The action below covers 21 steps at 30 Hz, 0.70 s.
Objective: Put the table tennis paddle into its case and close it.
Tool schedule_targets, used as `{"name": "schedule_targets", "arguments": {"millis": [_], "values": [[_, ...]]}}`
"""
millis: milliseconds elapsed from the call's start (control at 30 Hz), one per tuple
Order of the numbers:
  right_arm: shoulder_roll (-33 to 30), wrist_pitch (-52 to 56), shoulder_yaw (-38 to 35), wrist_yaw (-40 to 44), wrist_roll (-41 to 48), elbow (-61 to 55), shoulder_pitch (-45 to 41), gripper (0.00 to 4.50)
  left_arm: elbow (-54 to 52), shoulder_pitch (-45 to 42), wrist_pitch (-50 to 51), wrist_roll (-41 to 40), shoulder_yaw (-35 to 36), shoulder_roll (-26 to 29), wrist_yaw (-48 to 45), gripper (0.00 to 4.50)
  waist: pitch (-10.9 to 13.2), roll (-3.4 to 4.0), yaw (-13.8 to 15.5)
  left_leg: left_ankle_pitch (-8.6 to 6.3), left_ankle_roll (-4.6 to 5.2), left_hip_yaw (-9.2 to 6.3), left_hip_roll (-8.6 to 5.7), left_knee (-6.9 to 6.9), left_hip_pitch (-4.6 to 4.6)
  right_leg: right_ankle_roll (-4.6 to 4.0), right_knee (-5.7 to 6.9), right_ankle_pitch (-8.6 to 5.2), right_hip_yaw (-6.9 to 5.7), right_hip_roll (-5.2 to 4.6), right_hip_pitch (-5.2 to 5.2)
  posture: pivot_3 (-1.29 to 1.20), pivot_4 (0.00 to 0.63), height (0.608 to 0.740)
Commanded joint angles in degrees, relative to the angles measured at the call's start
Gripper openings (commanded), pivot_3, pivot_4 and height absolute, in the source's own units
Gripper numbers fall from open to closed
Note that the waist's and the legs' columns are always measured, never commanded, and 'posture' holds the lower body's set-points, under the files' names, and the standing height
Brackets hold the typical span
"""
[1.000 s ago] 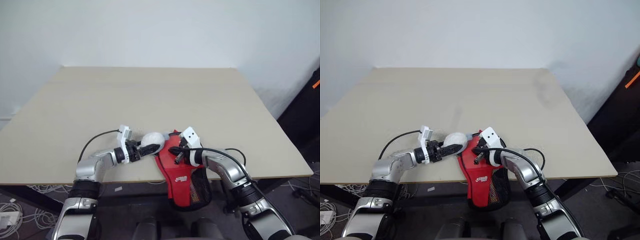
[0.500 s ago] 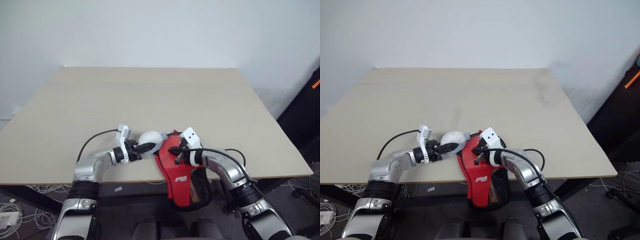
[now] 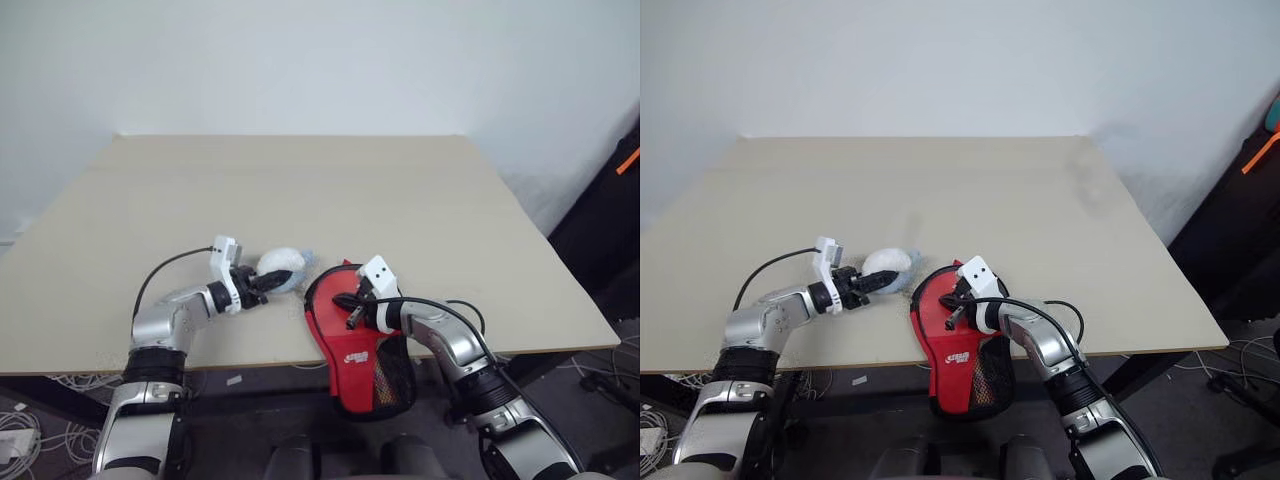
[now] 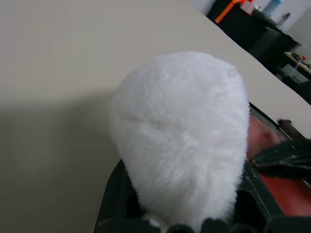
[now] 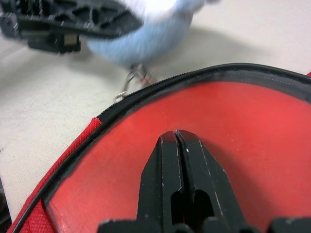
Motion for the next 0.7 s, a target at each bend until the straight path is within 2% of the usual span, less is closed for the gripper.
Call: {"name": "schedule_targets", "arguments": {"millis": [33,367,700], "values": [[0.23,-1.49,-0.9,0.33,-0.53,2.1,0.36,0.0,1.21,-2.92,-2.96,0.94,2.2,1.06,1.21,1.34,0.0,-0.01,-0.01,0.0,0.0,0.0,0.0,0.0,0.0,0.0,0.0,0.0,0.0,0.0,0.0,0.0,0.0,0.74],[1.05,-4.62,-0.45,1.39,-1.57,4.94,0.51,0.0,5.1,-6.07,-5.91,3.06,1.13,-1.73,2.42,1.34,-0.06,-0.1,-0.34,0.02,-0.03,-0.02,0.02,-0.01,0.04,-0.01,0.03,0.01,-0.01,0.02,0.01,0.0,0.0,0.74],[1.5,-5.45,-0.02,2.3,-2.62,6.24,0.24,0.0,19.23,-17.72,-14.95,7.96,0.66,-6.63,5.01,1.34,-0.1,-0.17,-0.37,0.03,-0.05,-0.04,0.02,0.01,0.04,0.0,0.04,0.01,-0.01,0.06,0.04,0.0,0.0,0.74]]}}
